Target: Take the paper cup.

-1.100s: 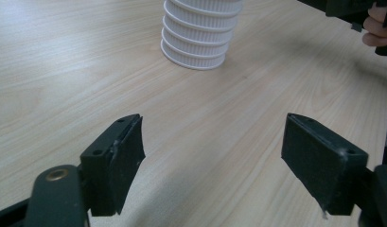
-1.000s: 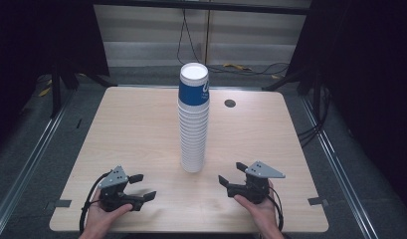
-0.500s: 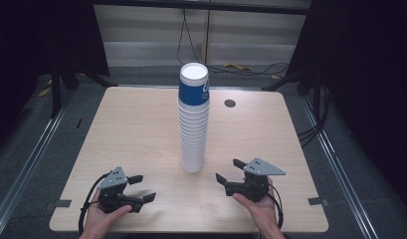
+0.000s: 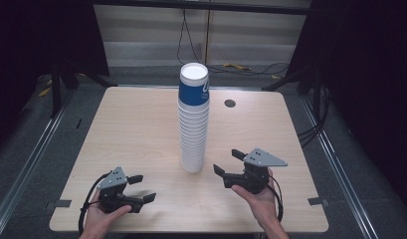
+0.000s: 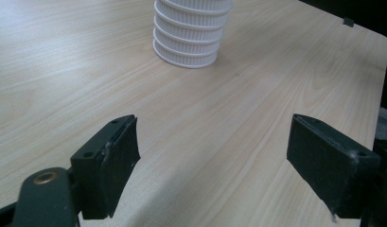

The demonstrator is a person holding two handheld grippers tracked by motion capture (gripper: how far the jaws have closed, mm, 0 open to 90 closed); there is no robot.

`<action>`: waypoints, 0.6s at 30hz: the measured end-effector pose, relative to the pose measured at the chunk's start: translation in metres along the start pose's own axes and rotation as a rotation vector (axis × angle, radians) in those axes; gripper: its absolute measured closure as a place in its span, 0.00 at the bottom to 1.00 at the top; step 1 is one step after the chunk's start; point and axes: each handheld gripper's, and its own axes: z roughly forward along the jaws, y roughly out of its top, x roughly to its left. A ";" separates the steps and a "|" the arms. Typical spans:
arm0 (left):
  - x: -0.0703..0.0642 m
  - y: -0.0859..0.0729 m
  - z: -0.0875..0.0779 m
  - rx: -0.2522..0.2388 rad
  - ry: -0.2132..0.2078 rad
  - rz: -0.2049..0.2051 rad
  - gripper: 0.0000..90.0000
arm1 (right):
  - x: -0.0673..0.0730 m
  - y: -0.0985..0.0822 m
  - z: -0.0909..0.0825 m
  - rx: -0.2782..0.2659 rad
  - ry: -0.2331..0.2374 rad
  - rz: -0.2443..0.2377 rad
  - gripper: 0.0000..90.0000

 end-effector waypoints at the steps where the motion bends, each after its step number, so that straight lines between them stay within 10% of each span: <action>1: 0.000 0.000 0.000 0.000 -0.001 0.000 0.19 | 0.000 0.002 0.000 0.000 0.002 0.001 0.22; 18: 0.000 -0.001 0.000 0.002 -0.019 0.006 0.18 | 0.003 0.039 0.007 -0.013 0.037 -0.038 0.21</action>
